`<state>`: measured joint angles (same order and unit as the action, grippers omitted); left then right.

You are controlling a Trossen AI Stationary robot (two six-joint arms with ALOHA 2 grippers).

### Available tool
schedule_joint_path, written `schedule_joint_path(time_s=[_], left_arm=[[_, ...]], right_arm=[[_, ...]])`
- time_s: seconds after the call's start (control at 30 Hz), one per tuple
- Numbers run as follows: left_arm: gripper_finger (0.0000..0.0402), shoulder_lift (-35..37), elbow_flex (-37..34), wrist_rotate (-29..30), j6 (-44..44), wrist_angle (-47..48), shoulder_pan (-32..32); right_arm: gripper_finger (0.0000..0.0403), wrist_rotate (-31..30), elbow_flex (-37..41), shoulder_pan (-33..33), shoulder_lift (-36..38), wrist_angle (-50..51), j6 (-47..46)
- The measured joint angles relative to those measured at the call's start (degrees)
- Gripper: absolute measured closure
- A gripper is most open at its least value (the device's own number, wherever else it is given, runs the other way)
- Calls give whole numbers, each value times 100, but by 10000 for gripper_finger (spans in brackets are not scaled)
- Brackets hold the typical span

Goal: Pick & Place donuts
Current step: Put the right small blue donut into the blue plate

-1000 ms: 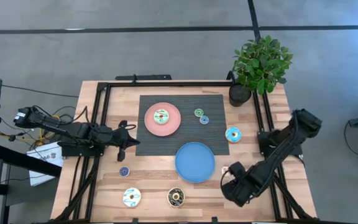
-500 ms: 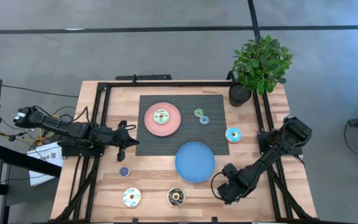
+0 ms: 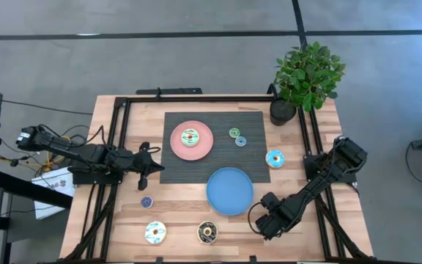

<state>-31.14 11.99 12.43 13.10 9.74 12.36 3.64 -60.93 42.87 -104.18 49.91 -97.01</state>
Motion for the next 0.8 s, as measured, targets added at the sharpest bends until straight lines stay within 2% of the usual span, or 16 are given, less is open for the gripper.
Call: schedule_joint_path(time_s=[0.8], left_arm=[[401,0,0,0,0,-2,-2]], right_arm=[[198,-3,20,-54,132,-63,-6]])
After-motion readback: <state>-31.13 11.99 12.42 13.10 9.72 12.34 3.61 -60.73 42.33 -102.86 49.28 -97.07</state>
